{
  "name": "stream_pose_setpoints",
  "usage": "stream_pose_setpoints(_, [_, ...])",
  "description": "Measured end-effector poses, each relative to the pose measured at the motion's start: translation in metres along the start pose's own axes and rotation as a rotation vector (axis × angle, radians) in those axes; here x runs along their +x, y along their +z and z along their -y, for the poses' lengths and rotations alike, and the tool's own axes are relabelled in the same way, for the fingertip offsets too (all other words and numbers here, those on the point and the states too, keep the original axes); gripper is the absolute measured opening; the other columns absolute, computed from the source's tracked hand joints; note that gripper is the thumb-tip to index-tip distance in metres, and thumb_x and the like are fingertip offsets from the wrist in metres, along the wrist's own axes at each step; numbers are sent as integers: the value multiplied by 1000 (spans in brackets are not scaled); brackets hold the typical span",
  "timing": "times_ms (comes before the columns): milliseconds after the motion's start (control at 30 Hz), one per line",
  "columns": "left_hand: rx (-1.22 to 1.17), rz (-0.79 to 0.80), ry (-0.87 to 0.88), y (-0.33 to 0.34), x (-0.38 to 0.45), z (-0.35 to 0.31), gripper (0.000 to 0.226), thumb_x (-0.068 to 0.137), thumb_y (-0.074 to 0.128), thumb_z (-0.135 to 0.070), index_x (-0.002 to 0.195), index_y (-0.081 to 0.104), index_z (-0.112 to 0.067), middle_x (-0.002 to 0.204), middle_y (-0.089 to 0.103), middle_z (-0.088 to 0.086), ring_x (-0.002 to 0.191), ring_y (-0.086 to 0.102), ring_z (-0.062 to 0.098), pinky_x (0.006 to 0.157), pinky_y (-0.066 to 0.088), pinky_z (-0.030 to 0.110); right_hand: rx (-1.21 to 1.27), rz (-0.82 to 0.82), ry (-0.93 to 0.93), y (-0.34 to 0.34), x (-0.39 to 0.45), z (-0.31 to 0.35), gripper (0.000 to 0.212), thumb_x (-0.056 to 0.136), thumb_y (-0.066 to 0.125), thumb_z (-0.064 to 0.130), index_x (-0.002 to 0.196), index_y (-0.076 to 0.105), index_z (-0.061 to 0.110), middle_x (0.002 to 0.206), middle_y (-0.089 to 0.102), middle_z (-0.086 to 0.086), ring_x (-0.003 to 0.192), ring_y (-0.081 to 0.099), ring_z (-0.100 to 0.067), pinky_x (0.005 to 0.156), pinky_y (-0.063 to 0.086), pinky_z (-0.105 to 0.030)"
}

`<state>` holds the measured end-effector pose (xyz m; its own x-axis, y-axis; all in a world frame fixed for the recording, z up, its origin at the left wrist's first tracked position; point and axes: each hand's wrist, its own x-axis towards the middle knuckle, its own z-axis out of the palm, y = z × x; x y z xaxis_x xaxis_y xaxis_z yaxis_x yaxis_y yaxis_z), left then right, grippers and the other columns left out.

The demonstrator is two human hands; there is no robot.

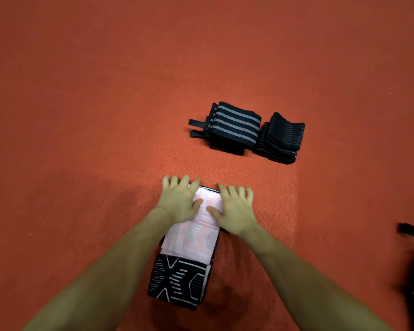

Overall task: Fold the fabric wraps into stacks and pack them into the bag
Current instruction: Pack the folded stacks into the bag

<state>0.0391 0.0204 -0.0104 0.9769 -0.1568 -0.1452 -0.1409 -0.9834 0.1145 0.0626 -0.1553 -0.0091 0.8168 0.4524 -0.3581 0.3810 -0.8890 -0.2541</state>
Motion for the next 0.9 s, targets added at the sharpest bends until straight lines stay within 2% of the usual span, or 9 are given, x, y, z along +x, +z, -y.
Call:
stream_pose_setpoints(67, [35, -45, 6, -1, 1, -1, 64, 74, 37, -50, 105, 68, -5, 81, 61, 14, 66, 56, 35, 73, 43, 51, -19, -37, 8, 1, 2, -3, 71, 76, 40, 61, 121, 58, 10, 112, 55, -10, 105, 47, -34, 97, 11, -43])
stream_pose_setpoints(167, [63, -162, 69, -2, -2, -3, 55, 77, 38, -48, 94, 69, -6, 80, 59, 12, 69, 56, 32, 76, 29, 42, 27, -118, -6, 0, -2, -8, 61, 74, 40, 64, 97, 62, 11, 99, 55, -9, 95, 52, -33, 93, 15, -42])
stream_pose_setpoints(267, [110, -273, 127, -5, -2, -10, 48, 79, 41, -47, 94, 70, -11, 83, 60, 9, 75, 59, 31, 78, 28, 42, 90, -101, -47, -3, -10, -19, 74, 73, 22, 70, 114, 51, 16, 122, 53, -1, 124, 41, -23, 104, 2, -39])
stream_pose_setpoints(333, [141, -320, 149, -4, 1, -16, 46, 81, 42, -46, 97, 70, -13, 86, 62, 9, 78, 61, 30, 80, 30, 44, 139, -135, -27, -4, -19, -25, 83, 72, 14, 73, 126, 45, 17, 131, 52, 2, 129, 38, -15, 106, -6, -37])
stream_pose_setpoints(400, [155, -356, 174, -3, 5, -23, 45, 83, 43, -47, 99, 69, -13, 88, 62, 7, 78, 62, 27, 81, 32, 44, 107, -136, -7, -6, -26, -29, 89, 74, 11, 73, 134, 44, 16, 132, 54, 2, 127, 40, -18, 105, -4, -38])
stream_pose_setpoints(467, [161, -378, 204, 0, 7, -30, 44, 84, 42, -47, 101, 64, -13, 87, 61, 6, 76, 61, 25, 81, 34, 43, 62, -111, -2, -6, -30, -33, 81, 78, 17, 69, 123, 56, 15, 117, 63, 0, 117, 49, -24, 102, 4, -40])
stream_pose_setpoints(567, [181, -430, 234, 3, 5, -41, 43, 85, 43, -48, 103, 61, -13, 86, 60, 5, 72, 59, 24, 80, 34, 42, 28, -201, -9, -6, -39, -41, 56, 81, 38, 56, 92, 68, 10, 89, 70, -2, 97, 65, -27, 96, 17, -41])
stream_pose_setpoints(767, [173, -589, 220, -10, -1, -84, 38, 90, 45, -48, 109, 53, -17, 91, 63, 3, 71, 58, 23, 78, 34, 40, -18, -364, 41, -21, -72, -63, 51, 83, 41, 52, 97, 68, 11, 115, 67, -8, 117, 58, -30, 101, 20, -45])
stream_pose_setpoints(900, [160, -626, 249, -28, 4, -128, 36, 89, 44, -48, 109, 50, -19, 93, 65, 3, 71, 60, 23, 78, 33, 40, 19, -442, 82, -36, -106, -93, 49, 84, 40, 49, 104, 67, 13, 110, 68, -1, 115, 60, -21, 101, 17, -41])
